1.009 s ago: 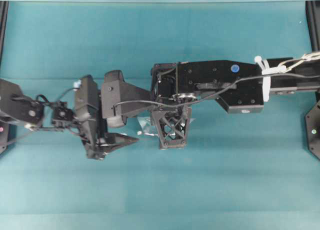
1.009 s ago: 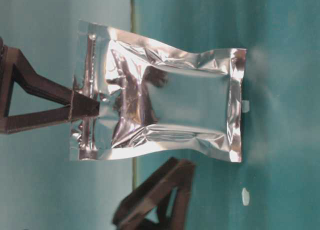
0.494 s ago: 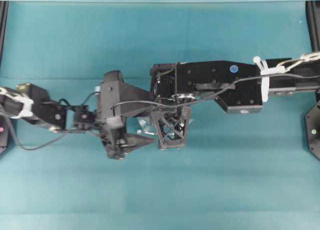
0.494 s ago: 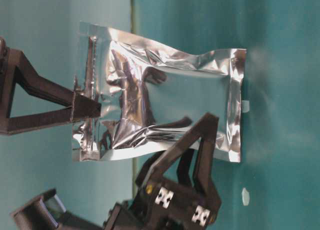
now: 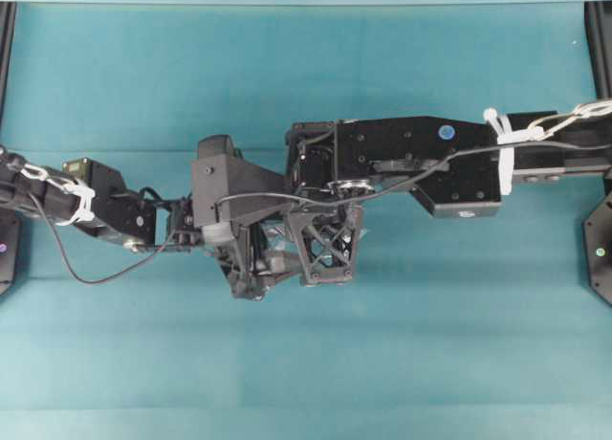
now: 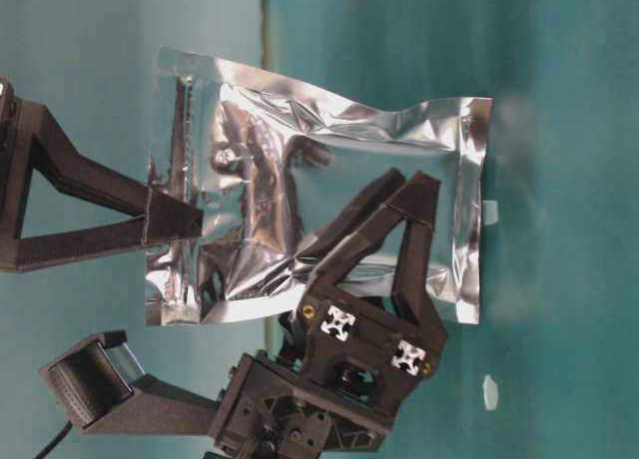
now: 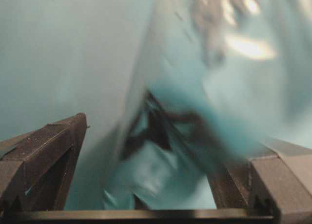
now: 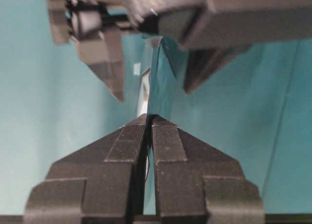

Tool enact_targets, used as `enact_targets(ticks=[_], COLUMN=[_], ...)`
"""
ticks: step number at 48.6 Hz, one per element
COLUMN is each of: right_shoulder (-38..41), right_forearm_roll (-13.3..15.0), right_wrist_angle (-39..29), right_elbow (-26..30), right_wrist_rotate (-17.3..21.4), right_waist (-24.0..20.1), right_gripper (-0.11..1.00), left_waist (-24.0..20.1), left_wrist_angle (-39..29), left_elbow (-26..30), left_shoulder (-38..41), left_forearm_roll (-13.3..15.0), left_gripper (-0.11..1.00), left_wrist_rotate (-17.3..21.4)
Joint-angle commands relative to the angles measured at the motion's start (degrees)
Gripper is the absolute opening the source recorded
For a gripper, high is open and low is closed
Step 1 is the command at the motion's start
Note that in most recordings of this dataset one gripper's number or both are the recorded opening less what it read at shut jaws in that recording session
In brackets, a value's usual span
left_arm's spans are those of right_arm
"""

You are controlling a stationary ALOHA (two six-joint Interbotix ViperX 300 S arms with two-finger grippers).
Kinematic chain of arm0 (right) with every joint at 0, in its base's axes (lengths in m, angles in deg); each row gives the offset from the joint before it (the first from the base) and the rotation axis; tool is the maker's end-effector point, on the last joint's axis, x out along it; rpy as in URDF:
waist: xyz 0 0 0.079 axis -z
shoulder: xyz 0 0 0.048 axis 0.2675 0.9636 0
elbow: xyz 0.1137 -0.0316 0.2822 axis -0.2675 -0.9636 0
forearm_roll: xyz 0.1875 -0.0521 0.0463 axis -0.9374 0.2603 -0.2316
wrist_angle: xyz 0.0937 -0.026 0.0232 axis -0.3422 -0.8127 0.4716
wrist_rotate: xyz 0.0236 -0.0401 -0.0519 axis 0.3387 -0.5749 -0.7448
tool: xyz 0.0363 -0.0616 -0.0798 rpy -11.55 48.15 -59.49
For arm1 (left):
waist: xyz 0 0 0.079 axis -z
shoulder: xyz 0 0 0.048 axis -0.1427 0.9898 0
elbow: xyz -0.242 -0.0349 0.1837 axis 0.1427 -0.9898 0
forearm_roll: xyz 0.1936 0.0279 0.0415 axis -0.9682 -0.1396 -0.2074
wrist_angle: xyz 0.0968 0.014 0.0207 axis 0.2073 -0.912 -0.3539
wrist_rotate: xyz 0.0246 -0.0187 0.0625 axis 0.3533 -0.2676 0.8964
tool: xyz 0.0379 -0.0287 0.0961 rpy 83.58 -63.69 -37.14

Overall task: Hand over the silver zip bag and make it stand upright.
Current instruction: 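Close the left gripper on the bag's bottom edge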

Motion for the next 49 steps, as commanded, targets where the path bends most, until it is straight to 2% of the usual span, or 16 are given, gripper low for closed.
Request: enact_targets(ticks=[1,6,9,14,18,21,31,49], right_shoulder=[-0.5,-0.4,-0.4,-0.4,-0.4,-0.4,-0.3,-0.3], right_forearm_roll=[0.1,0.1,0.1,0.1,0.1,0.1,0.1,0.1], right_wrist_angle=[0.4,0.3,0.3,0.3,0.3,0.3,0.3,0.2], right_elbow=[0.5,0.5,0.5,0.5,0.5,0.5,0.5,0.5], right_wrist_rotate=[-0.3,-0.2,-0.2,-0.2,-0.2,-0.2,-0.2,0.2], right_waist=[-0.2,-0.2,-0.2,-0.2,-0.2,-0.2,-0.2,-0.2], right_gripper=[0.03,0.03,0.03,0.03,0.03,0.03,0.03,0.03], left_waist=[0.1,0.1,0.2,0.5,0.8,1.0,1.0,1.1], left_wrist_angle=[0.5,0.5,0.4,0.6,1.1,1.2,0.3,-2.5], left_elbow=[0.4,0.4,0.4,0.6,1.0,1.1,1.0,0.8], left_shoulder=[-0.3,-0.3,-0.3,-0.3,-0.3,-0.3,-0.3,-0.3], left_forearm_roll=[-0.2,-0.2,-0.2,-0.2,-0.2,-0.1,-0.1,-0.1], left_gripper=[0.92,0.88,0.81,0.61,0.39,0.31,0.31,0.31], left_wrist_rotate=[0.0,0.0,0.1,0.6,1.0,1.1,1.5,4.4])
